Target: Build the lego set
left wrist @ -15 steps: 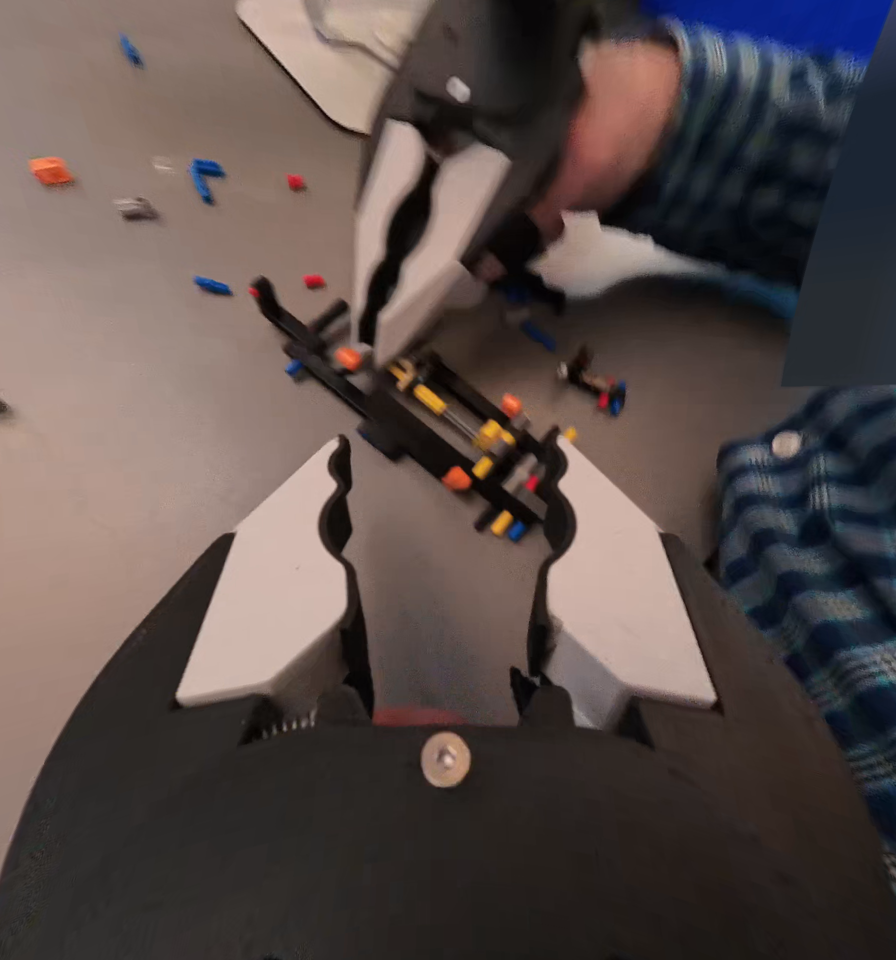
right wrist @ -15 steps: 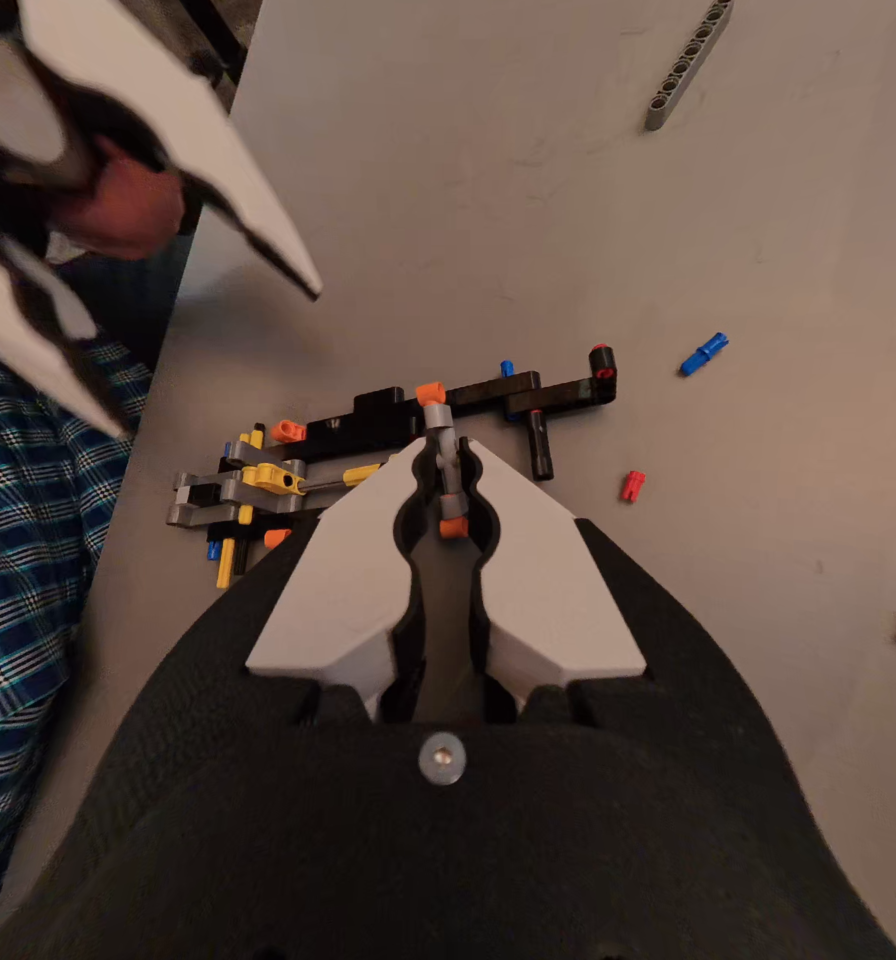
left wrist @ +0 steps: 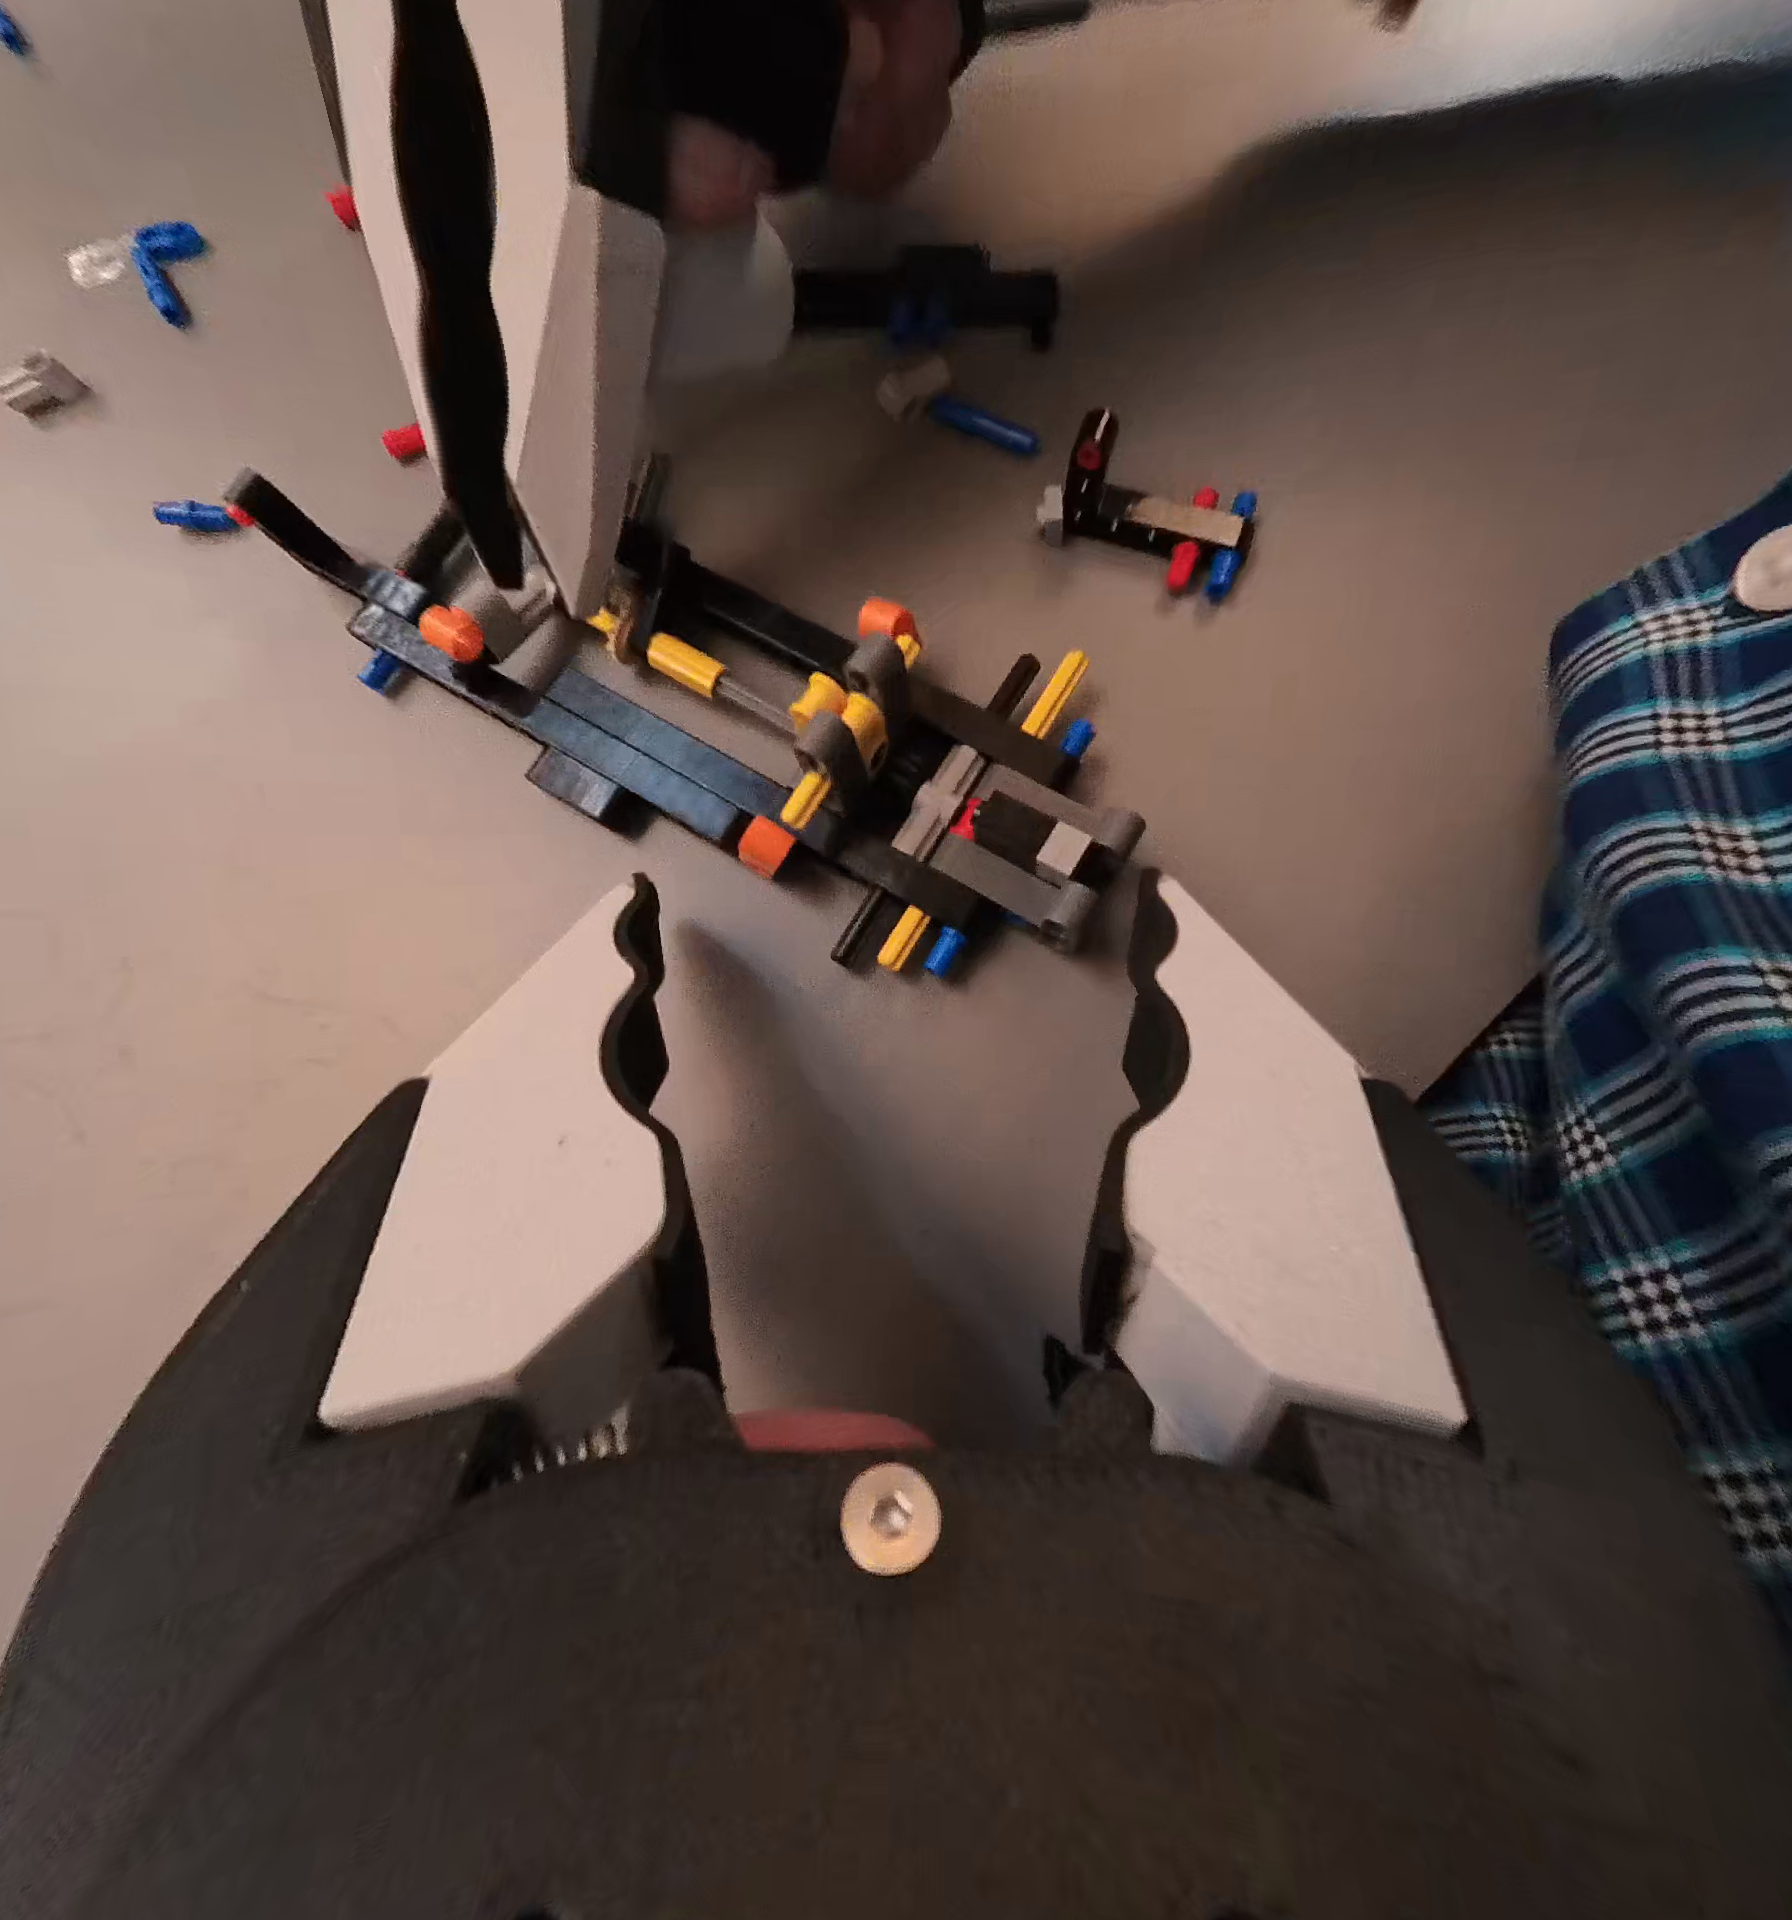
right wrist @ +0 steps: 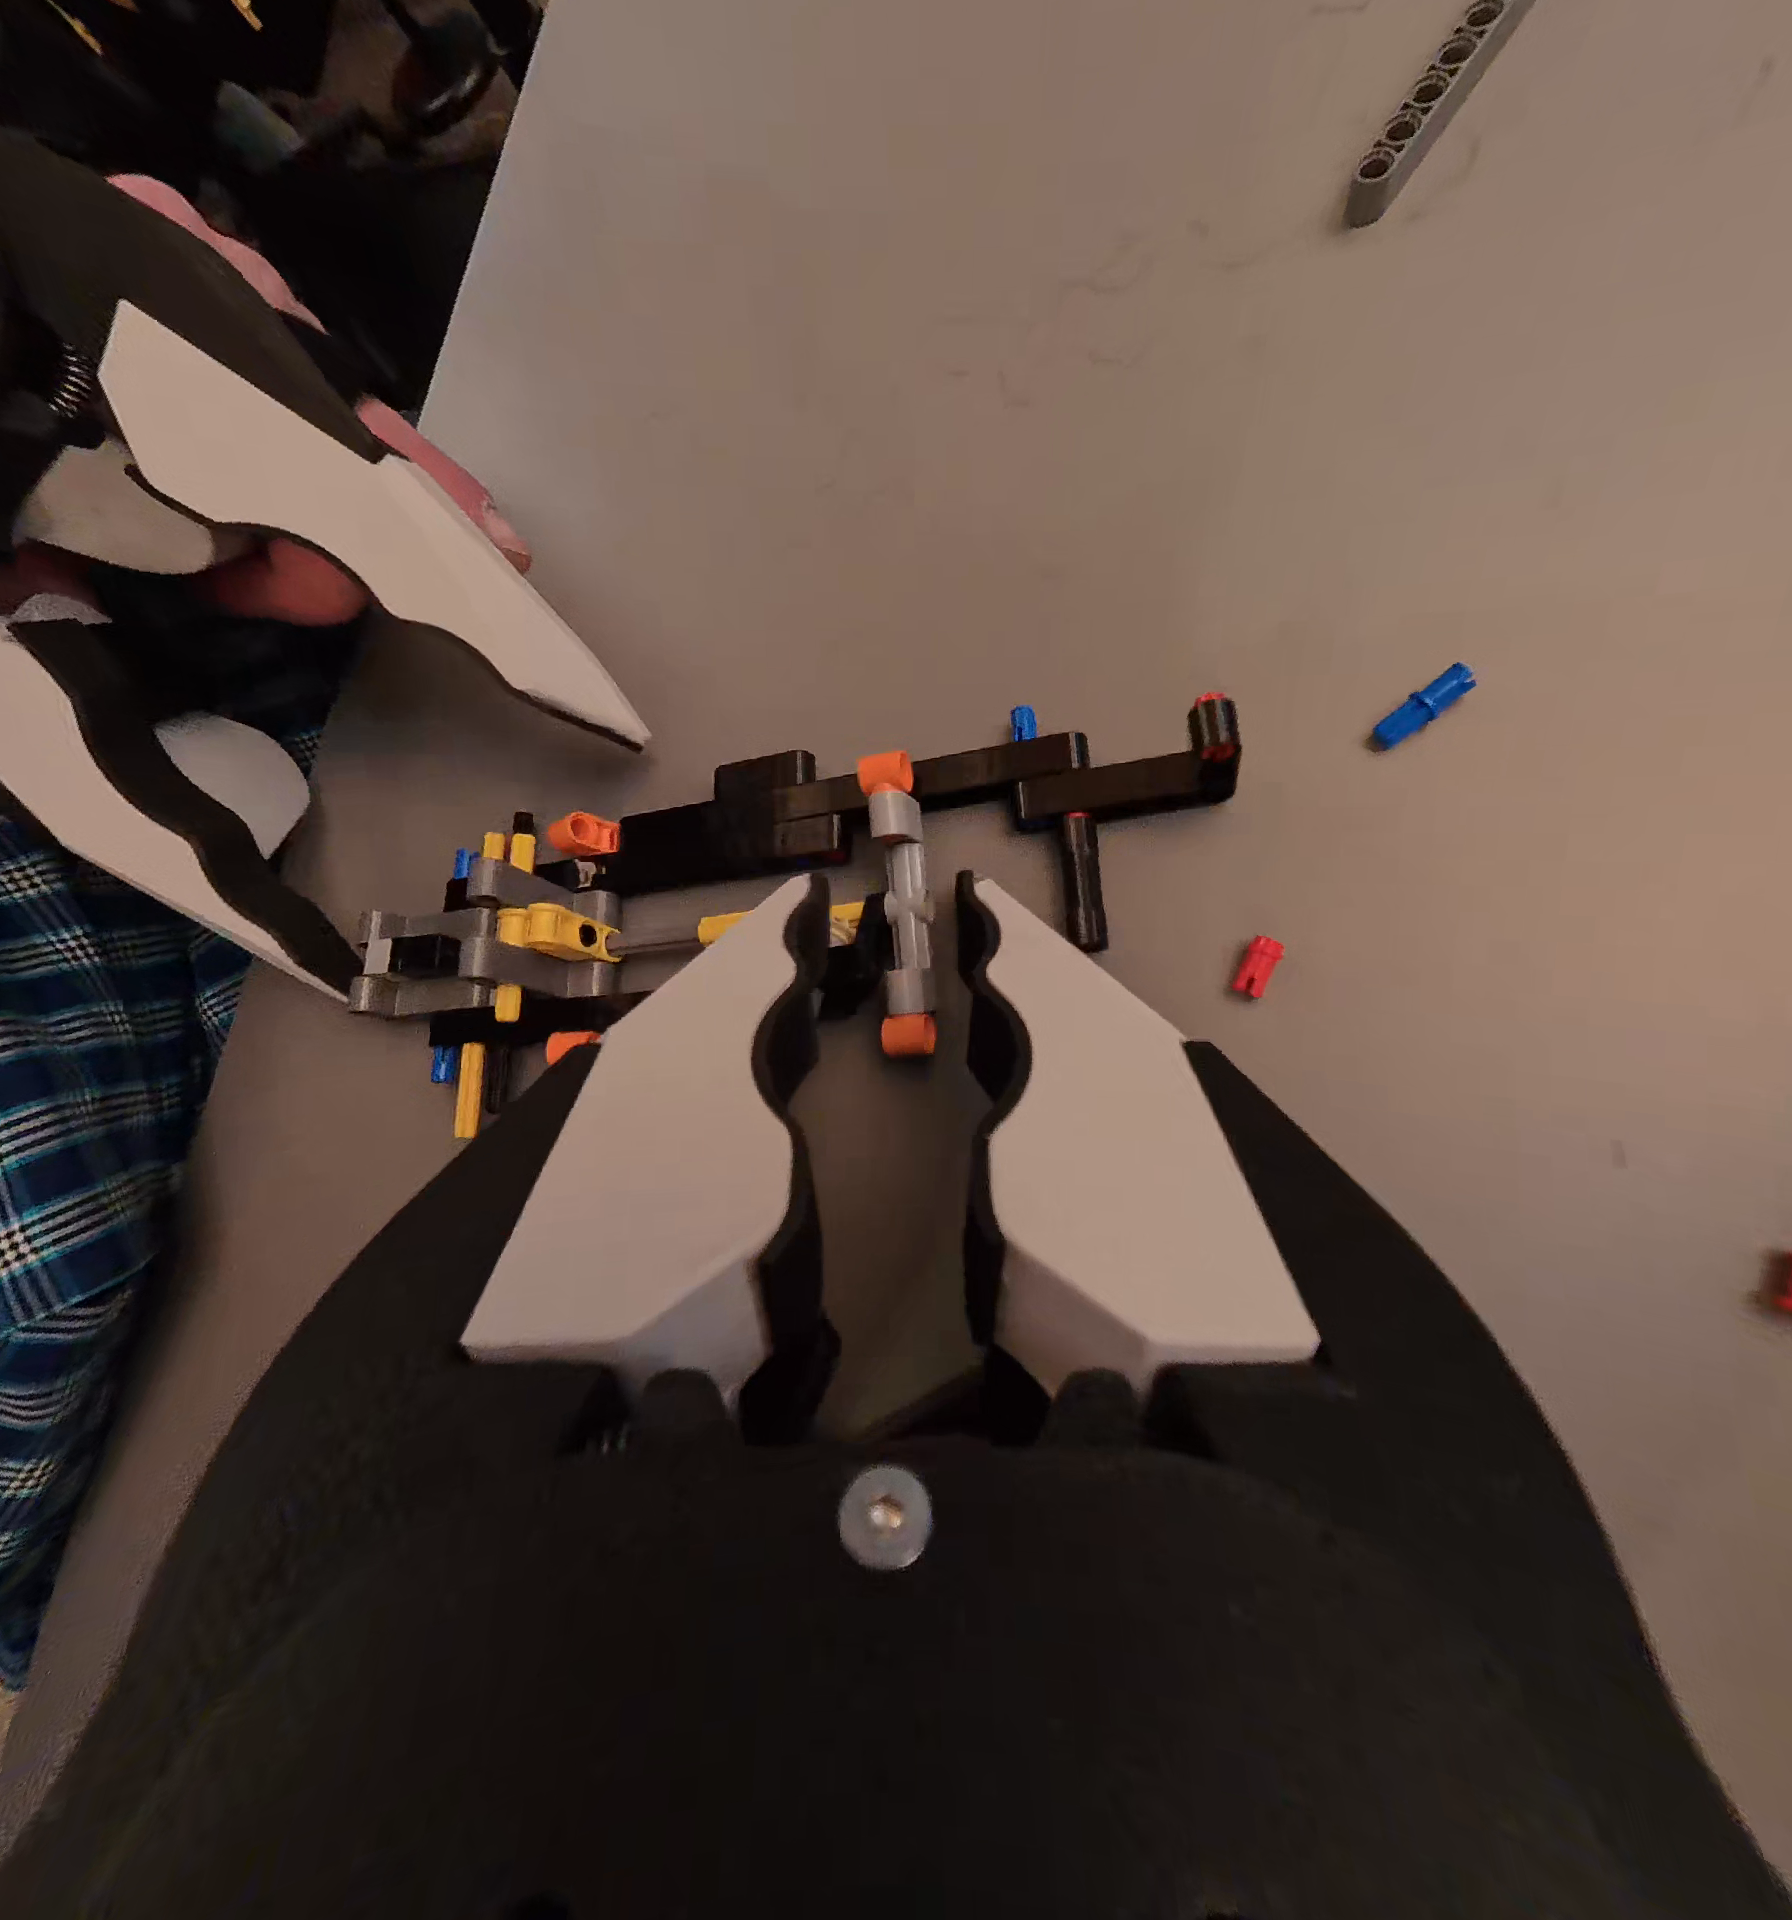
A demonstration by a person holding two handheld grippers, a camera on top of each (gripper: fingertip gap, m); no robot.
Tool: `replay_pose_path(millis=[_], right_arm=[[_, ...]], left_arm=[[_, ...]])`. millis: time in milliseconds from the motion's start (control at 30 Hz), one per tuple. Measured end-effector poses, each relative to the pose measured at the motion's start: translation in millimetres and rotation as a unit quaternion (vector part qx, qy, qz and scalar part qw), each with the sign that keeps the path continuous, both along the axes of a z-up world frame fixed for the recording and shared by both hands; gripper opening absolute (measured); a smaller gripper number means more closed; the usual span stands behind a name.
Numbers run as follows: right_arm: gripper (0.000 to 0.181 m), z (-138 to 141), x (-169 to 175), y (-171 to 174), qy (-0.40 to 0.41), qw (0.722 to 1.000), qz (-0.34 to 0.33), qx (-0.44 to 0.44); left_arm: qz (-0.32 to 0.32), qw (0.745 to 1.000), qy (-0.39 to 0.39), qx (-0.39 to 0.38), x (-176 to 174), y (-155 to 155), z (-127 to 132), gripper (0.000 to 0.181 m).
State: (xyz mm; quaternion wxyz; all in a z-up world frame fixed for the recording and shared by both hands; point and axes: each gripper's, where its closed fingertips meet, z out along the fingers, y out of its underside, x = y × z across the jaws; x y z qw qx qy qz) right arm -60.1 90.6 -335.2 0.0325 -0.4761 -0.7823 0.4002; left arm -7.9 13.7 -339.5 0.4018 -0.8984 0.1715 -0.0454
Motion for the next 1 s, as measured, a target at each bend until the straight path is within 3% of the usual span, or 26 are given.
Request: replay_pose_path(millis=[167, 400, 1000], right_arm=[[0.011, -3, -1, 2, -0.003, 1.000, -0.003, 0.000], [0.010, -4, -3, 3, -0.003, 1.000, -0.008, 0.001], [0.007, -5, -2, 2, 0.008, 1.000, -0.010, 0.010]], left_arm=[[0.000, 1.000, 0.009, 0.009, 1, 4, 2, 0.079], [-0.017, 1.000, 0.010, -0.001, 7, 6, 0, 0.070], [-0.018, 1.000, 0.011, 0.002, 10, 6, -2, 0.069]])
